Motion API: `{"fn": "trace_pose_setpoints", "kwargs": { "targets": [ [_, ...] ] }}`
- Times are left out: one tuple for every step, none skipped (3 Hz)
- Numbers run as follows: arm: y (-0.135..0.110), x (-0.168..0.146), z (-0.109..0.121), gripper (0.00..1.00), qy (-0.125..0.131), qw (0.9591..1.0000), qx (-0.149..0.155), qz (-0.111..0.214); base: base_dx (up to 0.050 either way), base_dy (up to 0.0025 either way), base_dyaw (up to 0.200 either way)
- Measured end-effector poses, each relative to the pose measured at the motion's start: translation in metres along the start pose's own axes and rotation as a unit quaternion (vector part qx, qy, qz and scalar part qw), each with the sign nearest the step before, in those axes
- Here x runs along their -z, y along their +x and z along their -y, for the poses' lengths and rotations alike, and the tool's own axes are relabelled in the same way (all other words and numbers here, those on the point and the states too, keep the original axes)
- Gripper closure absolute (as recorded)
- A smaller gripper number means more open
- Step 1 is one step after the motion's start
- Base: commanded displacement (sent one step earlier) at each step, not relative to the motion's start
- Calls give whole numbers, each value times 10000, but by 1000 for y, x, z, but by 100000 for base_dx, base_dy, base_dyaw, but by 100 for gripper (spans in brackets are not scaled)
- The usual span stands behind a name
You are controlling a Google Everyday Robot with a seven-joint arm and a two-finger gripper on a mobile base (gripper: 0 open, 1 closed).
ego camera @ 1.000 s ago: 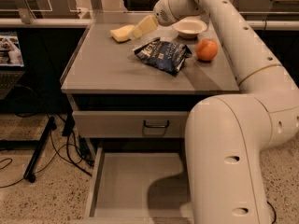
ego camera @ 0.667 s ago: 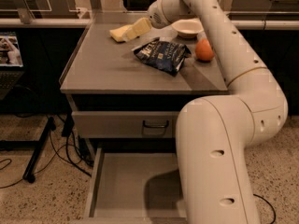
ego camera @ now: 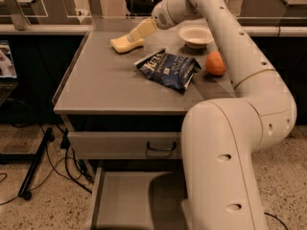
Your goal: Place sponge into middle drawer
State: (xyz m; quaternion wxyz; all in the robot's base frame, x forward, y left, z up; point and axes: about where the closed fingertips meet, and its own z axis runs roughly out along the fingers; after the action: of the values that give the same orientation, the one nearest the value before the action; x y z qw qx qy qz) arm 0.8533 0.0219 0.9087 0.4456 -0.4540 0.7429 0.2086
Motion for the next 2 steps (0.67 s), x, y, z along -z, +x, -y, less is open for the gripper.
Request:
{"fn": "trace_pose_setpoints", "kwargs": {
  "targets": [
    [-7,-52,-17,0,-350,9992,-22,178,0,0,0],
    [-5,-52,-15,0,-332,9993,-26,178,0,0,0]
  ]
}}
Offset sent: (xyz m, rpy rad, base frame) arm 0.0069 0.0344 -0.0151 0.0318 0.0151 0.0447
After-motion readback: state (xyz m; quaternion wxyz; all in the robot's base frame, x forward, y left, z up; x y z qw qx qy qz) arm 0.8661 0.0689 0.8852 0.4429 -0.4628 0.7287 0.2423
